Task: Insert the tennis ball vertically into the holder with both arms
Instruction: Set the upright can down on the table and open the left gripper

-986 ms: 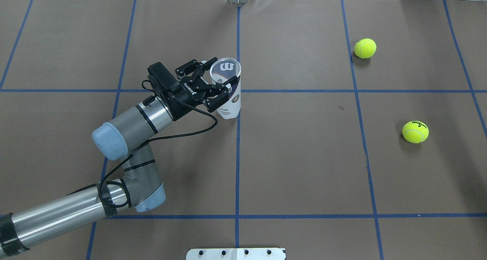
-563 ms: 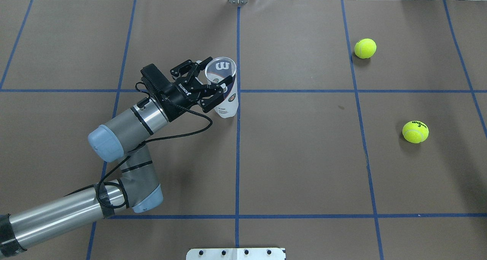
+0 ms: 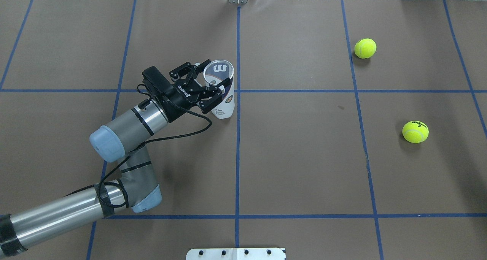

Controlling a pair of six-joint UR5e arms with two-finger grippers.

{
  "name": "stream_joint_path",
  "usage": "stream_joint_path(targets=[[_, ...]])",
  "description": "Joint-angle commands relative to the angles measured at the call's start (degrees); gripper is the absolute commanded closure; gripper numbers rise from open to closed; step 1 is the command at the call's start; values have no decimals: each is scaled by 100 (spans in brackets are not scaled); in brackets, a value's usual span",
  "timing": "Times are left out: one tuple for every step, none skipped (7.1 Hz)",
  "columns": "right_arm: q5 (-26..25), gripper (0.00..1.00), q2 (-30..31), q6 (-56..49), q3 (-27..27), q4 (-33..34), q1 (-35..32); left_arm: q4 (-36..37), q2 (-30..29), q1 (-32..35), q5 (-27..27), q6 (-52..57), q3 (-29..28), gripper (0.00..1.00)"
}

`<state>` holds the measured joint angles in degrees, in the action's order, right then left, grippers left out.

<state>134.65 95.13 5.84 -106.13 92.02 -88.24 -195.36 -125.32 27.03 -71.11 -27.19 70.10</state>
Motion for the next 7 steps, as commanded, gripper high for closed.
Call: stream_joint_path(targets=[[0,0,-3,-4,5,0,0,-2,-10,4,0,-6,-14,70],[0,0,-3,-4,5,0,0,-2,-19,4,0,-6,-14,54],[0,0,-3,-13,13,0,0,-20,-19,4,0,-6,-6,38],[-9,0,-3,-13,14,0,0,-20,-19,4,79,-6,-6,18],[-9,0,-3,-22,14,0,0,-20,-19,-5,114,-15,3,7],[-9,0,-3,-22,14,0,0,-20,-19,4,115,-15,3,4],[-17,0,-3,-31,14,0,0,-20,-19,-5,115,-15,12,4]])
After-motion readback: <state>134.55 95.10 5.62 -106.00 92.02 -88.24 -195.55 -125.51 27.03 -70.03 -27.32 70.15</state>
